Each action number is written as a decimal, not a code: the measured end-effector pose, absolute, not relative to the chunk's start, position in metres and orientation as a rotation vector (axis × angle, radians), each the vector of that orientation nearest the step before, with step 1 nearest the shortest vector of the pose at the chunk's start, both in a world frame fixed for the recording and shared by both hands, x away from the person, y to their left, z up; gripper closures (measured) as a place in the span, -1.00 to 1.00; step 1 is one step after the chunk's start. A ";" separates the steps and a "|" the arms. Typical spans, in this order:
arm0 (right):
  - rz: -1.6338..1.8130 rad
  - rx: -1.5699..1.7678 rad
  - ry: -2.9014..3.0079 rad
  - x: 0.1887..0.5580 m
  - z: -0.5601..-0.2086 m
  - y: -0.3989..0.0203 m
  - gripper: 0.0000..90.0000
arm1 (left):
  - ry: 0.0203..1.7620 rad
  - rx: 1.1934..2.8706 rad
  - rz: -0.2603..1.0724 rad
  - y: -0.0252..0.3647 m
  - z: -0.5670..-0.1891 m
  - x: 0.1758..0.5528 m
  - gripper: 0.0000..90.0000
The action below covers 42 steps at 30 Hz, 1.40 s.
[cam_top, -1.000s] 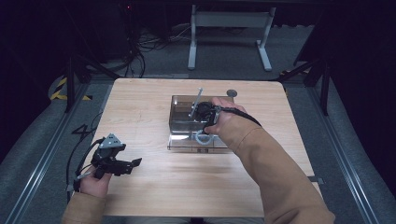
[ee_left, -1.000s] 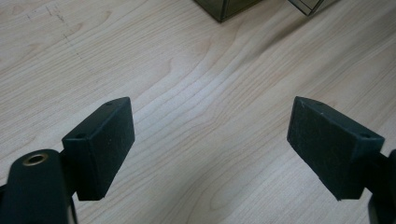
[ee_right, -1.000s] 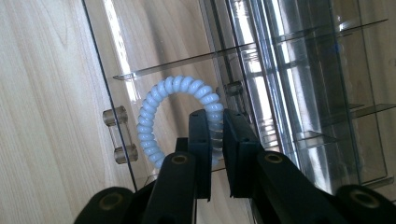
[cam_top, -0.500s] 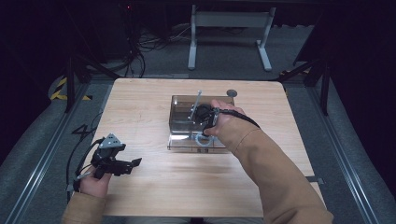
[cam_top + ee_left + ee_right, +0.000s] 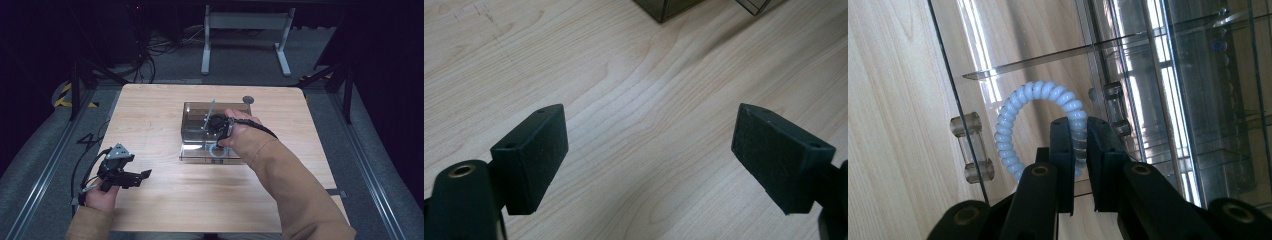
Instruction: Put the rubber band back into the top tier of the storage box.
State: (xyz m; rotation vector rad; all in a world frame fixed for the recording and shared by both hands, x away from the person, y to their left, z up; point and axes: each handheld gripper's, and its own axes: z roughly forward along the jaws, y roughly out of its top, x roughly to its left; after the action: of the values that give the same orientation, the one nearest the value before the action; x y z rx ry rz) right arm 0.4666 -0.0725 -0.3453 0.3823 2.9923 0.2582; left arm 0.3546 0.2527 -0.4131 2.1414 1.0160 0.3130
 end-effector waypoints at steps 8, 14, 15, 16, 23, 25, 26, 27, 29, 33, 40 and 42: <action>0.276 0.353 2.983 0.467 -0.345 -0.074 0.75 | 1.015 2.141 0.316 0.252 -0.414 0.355 -0.65; 0.299 0.361 2.981 0.466 -0.342 -0.077 0.71 | 1.014 2.141 0.319 0.252 -0.414 0.355 -0.65; 0.306 0.358 2.978 0.465 -0.341 -0.077 0.70 | 1.014 2.142 0.317 0.252 -0.414 0.355 -0.65; 0.312 0.361 2.975 0.465 -0.341 -0.077 0.70 | 1.014 2.140 0.318 0.252 -0.414 0.355 -0.65; 0.387 0.361 2.956 0.460 -0.329 -0.083 0.66 | 1.017 2.140 0.317 0.251 -0.414 0.355 -0.65; 0.408 0.358 2.947 0.458 -0.326 -0.085 0.66 | 1.017 2.140 0.318 0.252 -0.414 0.355 -0.65; 0.409 0.364 2.947 0.457 -0.324 -0.086 0.66 | 1.014 2.142 0.321 0.252 -0.414 0.356 -0.65; 0.421 0.359 2.941 0.457 -0.323 -0.087 0.65 | 1.013 2.143 0.322 0.252 -0.414 0.356 -0.65; 0.434 0.371 2.938 0.454 -0.320 -0.089 0.65 | 1.013 2.143 0.320 0.252 -0.414 0.356 -0.65; 0.457 0.365 2.928 0.451 -0.316 -0.092 0.65 | 1.013 2.148 0.308 0.251 -0.414 0.356 -0.65; 0.507 0.378 2.909 0.444 -0.306 -0.101 0.63 | 1.018 2.146 0.310 0.251 -0.414 0.356 -0.65; 0.513 0.377 2.904 0.442 -0.303 -0.104 0.62 | 1.018 2.146 0.310 0.251 -0.414 0.356 -0.65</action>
State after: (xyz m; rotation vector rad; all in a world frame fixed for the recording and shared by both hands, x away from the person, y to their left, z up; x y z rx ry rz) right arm 0.4423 -0.1045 -0.3028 0.3770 2.9035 0.5131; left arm 0.3557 0.2513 -0.4142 2.1462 1.0181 0.3103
